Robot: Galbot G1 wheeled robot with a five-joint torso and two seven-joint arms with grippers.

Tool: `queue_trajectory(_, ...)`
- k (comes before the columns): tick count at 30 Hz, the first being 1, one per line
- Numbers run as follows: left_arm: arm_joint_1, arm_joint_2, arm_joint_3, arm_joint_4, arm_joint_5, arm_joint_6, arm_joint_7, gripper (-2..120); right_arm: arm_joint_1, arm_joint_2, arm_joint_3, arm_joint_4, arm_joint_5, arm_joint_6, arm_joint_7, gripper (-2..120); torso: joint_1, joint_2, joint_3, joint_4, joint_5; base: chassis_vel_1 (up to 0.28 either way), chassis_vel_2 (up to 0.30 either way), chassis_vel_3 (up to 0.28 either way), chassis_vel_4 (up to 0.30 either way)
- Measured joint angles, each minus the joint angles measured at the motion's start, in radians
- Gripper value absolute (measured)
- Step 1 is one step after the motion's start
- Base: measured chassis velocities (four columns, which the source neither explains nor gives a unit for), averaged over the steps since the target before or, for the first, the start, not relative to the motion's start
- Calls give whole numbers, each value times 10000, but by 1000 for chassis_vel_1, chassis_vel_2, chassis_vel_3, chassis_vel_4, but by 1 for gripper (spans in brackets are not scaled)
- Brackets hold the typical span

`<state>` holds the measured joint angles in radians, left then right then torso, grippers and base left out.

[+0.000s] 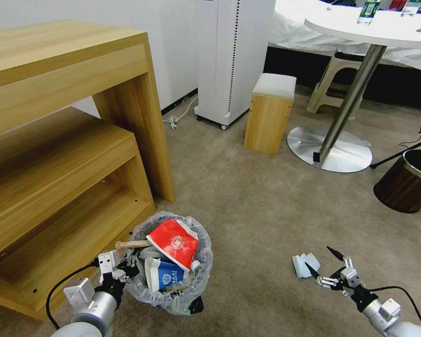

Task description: Pick up the trash bin and place the garbage on the floor into it.

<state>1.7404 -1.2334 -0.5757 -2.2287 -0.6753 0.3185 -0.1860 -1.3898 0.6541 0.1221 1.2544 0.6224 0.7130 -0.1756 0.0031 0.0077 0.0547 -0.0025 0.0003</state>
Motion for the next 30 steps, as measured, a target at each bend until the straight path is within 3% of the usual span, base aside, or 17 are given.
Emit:
queue_trajectory(8,-36,-3,17,54,-46,-61,63,1,1180,443,-505,-2270,-32,67,-163,100,1,0,0,-1,-5,0,0,0,0)
queue_trajectory(19,-11,103,-32,53,-175,-71,66,1,2592,1262,-1362,-3608,-110,78,-547,100,0,0,1,0,-4,0,0,0,0)
queue_trajectory(30,89,131,-69,-68,-289,-91,45,1,4098,2244,-2138,-5796,-447,293,-1088,100,1,0,1,-1,-4,0,0,0,0)
